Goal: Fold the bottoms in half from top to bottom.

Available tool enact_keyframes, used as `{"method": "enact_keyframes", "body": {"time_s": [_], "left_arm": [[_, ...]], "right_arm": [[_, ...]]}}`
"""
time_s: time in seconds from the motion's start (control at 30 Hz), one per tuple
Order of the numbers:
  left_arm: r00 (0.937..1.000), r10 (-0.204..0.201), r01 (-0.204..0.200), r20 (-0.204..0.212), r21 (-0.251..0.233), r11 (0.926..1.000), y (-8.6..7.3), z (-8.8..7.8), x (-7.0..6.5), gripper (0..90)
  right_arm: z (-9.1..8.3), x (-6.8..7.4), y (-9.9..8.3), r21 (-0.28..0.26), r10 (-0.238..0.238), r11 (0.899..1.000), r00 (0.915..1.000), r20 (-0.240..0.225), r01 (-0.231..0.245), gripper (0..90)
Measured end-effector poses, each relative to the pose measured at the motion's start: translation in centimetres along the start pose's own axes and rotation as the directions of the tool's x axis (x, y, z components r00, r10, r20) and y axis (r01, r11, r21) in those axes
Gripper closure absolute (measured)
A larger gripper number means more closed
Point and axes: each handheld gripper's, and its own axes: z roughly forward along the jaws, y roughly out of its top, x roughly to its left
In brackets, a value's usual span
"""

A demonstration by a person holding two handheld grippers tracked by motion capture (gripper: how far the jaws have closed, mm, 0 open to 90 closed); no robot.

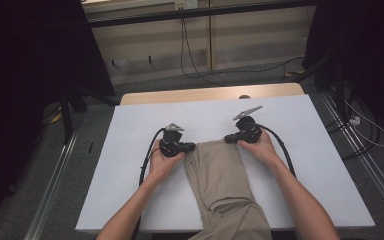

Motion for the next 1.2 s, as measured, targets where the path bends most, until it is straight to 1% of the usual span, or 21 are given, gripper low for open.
{"method": "enact_keyframes", "body": {"time_s": [0.03,0.1,0.17,0.23,0.33,0.37,0.43,0.5,0.57,0.6,0.67,0.7,0.73,0.77,0.8,0.83,0.9,0.97,1.03,1.17,1.2], "left_arm": [[0.9999,-0.014,0.014,0.009,-0.008,0.9999,0.0,-0.4,0.5,87.5],[0.9988,-0.040,0.041,0.027,-0.028,0.9988,0.0,-0.9,1.0,87.7],[0.9993,-0.027,0.028,0.027,-0.030,0.9992,0.0,-0.8,0.8,87.7],[0.9998,-0.008,0.008,0.016,-0.022,0.9997,0.3,-0.4,0.5,87.6],[0.9995,-0.017,0.018,0.028,-0.033,0.9993,0.3,0.1,0.2,84.2],[0.9994,-0.014,0.015,0.030,-0.030,0.9995,0.4,0.1,0.2,78.1],[0.9997,-0.025,0.025,-0.008,-0.040,0.9989,0.3,0.1,0.3,52.2],[0.9997,-0.024,0.024,0.005,-0.035,0.9991,0.2,0.2,0.5,48.0],[0.9993,-0.015,0.016,-0.035,0.007,0.9999,0.0,0.9,0.4,41.0],[0.9993,-0.014,0.015,-0.034,0.022,0.9996,-0.3,1.3,0.3,42.4],[0.9983,0.003,-0.002,-0.058,0.027,0.9996,-0.3,1.4,-0.1,42.6],[0.9987,0.007,-0.006,-0.050,0.028,0.9996,-0.3,1.4,-0.3,43.5],[0.9994,0.012,-0.011,-0.032,0.037,0.9993,-0.3,1.4,-0.5,54.6],[0.9992,0.021,-0.019,-0.034,0.047,0.9987,-0.4,1.4,-0.6,65.0],[0.9997,-0.003,0.002,0.023,0.056,0.9984,-0.4,1.3,-0.5,74.6],[0.9993,-0.002,-0.001,0.038,0.067,0.9978,-0.4,1.2,-0.6,83.5],[0.9995,0.000,-0.002,0.033,0.062,0.9981,-0.2,0.9,-0.8,85.5],[0.9996,-0.016,0.016,0.025,0.018,0.9997,0.3,0.0,-0.6,86.1],[0.9981,-0.046,0.048,0.041,-0.043,0.9979,1.0,-1.1,-0.3,86.4],[0.9985,-0.046,0.049,0.031,-0.107,0.9930,2.6,-2.8,0.0,86.5],[0.9992,-0.038,0.039,0.015,-0.121,0.9919,3.1,-3.1,0.0,86.4]], "right_arm": [[-0.4,-0.2,-0.1,-0.003,0.006,1.000,0.9999,0.011,-0.006,88.4],[-1.2,-0.6,-0.2,-0.031,0.023,0.999,0.9997,0.000,-0.023,88.5],[-1.9,-0.7,-0.3,-0.053,0.031,0.998,0.9995,0.005,-0.031,88.6],[-2.0,-0.7,-0.3,-0.054,0.022,0.998,0.9997,0.015,-0.021,88.6],[-1.6,-0.8,-0.4,-0.039,0.021,0.999,0.9995,0.022,-0.020,88.6],[-1.3,-0.8,-0.5,-0.035,0.028,0.999,0.9994,0.021,-0.027,88.6],[-0.8,-1.0,-0.7,-0.033,0.036,0.999,0.9992,0.017,-0.035,88.6],[-0.5,-1.1,-0.9,-0.034,0.043,0.998,0.9990,0.008,-0.043,88.6],[-0.4,-1.1,-0.8,-0.038,0.052,0.998,0.9986,0.007,-0.051,88.6],[-0.5,-1.1,-0.8,-0.036,0.049,0.998,0.9988,0.008,-0.049,88.6],[-0.5,-1.1,-0.8,-0.034,0.044,0.998,0.9989,0.013,-0.044,88.6],[-0.5,-1.0,-0.8,-0.033,0.044,0.999,0.9990,0.012,-0.043,88.6],[-0.5,-1.0,-0.8,-0.033,0.044,0.998,0.9989,0.012,-0.044,88.6],[-0.5,-1.1,-0.8,-0.034,0.048,0.998,0.9988,0.009,-0.048,88.6],[-0.5,-1.1,-0.8,-0.036,0.051,0.998,0.9987,0.008,-0.050,88.6],[-0.5,-1.0,-0.8,-0.039,0.049,0.998,0.9988,0.010,-0.048,88.6],[-0.9,-0.9,-0.8,-0.054,0.051,0.997,0.9987,0.006,-0.051,88.6],[-1.7,-0.9,-0.5,-0.085,0.060,0.995,0.9982,0.000,-0.059,88.6],[-2.5,-0.7,0.0,-0.121,0.058,0.991,0.9983,0.002,-0.058,88.6],[-4.0,-0.4,1.5,-0.194,0.065,0.979,0.9979,0.005,-0.063,88.6],[-4.3,-0.3,2.0,-0.212,0.065,0.975,0.9978,0.009,-0.062,88.7]]}}
